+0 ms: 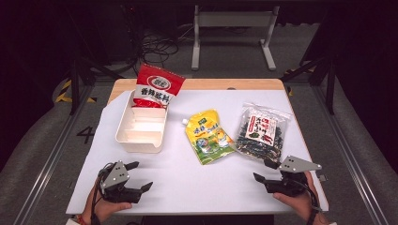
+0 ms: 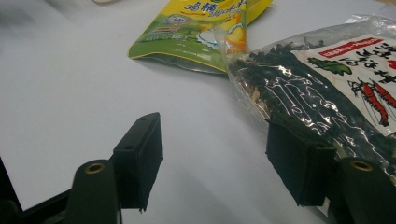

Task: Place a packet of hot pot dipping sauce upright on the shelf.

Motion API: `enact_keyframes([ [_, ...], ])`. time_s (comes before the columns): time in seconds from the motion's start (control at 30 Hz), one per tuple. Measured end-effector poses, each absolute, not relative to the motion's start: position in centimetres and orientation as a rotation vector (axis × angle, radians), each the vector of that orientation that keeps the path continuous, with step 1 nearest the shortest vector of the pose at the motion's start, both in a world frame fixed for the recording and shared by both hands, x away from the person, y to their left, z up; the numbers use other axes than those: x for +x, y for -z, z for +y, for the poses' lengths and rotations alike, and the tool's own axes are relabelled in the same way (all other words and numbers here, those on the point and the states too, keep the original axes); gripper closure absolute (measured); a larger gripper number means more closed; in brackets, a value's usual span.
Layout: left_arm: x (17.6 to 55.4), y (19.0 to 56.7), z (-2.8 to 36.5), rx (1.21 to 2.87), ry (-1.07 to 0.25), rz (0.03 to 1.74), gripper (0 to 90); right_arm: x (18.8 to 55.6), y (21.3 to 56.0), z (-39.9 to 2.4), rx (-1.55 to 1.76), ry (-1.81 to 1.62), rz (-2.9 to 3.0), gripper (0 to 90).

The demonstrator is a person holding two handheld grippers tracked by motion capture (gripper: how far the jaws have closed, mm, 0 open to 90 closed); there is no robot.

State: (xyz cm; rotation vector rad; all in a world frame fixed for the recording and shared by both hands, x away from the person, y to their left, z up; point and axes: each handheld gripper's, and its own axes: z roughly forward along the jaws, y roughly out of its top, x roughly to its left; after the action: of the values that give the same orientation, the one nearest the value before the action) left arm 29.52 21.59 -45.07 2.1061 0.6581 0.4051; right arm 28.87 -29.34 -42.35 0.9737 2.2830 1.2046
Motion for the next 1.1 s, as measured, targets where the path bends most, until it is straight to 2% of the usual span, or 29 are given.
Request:
enact_keyframes([
  [0.47, 30.0, 45.7, 19.8, 2.161, -0.327, 0.622, 15.4, 31.5, 41.8, -26.6, 0.95, -1.219, 2.31, 37.8],
  [1.1, 30.0, 45.9, 19.2, 2.185, -0.322, 0.591, 15.4, 38.8, 42.0, -22.6, 0.984, -1.174, 2.327, 43.0],
])
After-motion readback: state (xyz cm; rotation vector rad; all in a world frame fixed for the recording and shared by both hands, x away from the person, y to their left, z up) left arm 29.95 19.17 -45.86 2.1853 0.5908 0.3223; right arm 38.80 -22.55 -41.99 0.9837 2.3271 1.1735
